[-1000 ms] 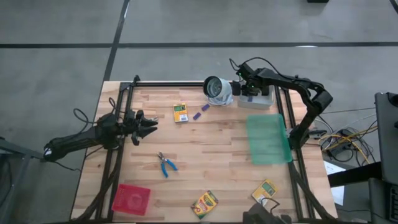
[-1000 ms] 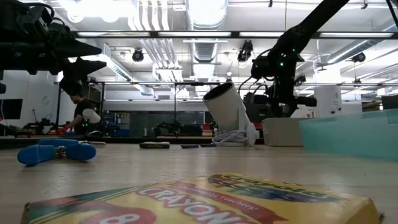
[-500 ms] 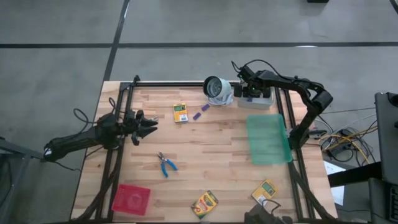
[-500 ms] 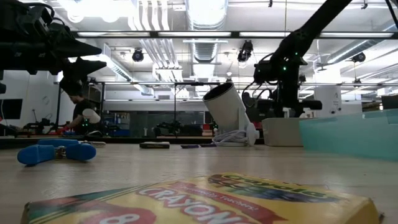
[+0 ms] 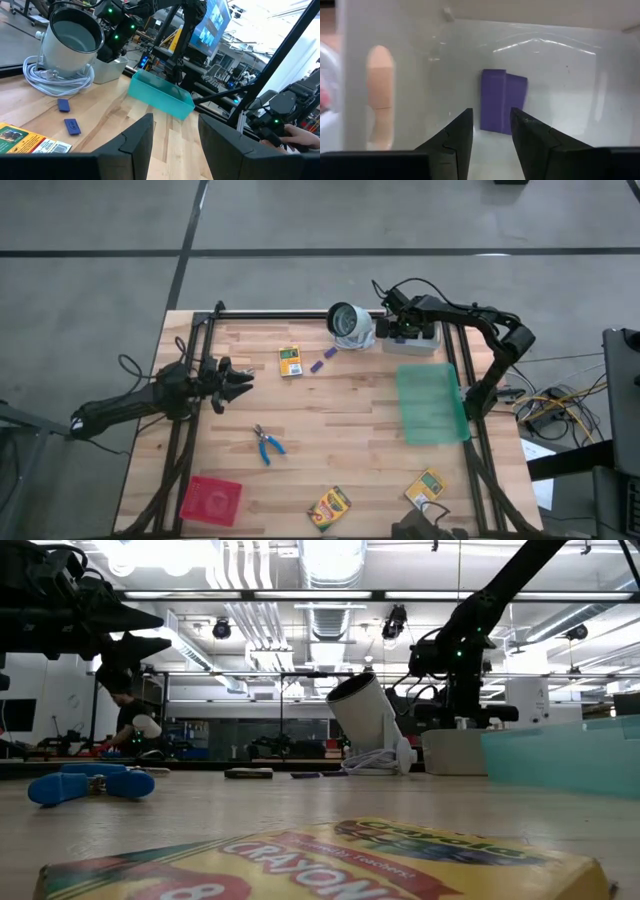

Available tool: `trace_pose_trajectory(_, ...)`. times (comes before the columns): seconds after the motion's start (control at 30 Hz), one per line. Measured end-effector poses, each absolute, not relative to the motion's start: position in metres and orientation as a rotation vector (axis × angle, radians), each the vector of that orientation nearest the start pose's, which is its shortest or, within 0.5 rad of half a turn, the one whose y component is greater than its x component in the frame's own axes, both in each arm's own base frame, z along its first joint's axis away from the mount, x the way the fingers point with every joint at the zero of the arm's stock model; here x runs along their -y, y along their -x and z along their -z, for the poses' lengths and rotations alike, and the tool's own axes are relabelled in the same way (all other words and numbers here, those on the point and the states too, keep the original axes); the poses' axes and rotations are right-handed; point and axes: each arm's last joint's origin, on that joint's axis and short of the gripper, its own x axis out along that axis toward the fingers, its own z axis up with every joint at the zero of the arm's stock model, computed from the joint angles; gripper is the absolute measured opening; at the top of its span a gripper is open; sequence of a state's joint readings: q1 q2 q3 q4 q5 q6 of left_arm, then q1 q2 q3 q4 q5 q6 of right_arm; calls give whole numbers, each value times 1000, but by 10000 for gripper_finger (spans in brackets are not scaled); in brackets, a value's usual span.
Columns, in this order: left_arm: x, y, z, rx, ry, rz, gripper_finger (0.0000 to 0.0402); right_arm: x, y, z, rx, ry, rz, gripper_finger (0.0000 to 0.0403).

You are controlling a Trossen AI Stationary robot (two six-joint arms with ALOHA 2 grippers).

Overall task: Pick & Place School Supplies
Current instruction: Put the blue eraser into the gray bin

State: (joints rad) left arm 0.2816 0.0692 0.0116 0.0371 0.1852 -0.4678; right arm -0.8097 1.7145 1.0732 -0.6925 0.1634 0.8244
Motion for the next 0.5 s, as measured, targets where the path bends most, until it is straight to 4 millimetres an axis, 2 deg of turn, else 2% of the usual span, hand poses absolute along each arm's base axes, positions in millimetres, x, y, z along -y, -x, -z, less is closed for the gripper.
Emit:
trace_pose_trajectory(0.37,-23,-98,-166,3,472,-99,163,232,-220,-180,-885,-1127,1192,157)
trace_pose_trajectory(0.5,-23,-98,-166,3,472,-99,163,231,-221,-192,-854,-1125,1140,162)
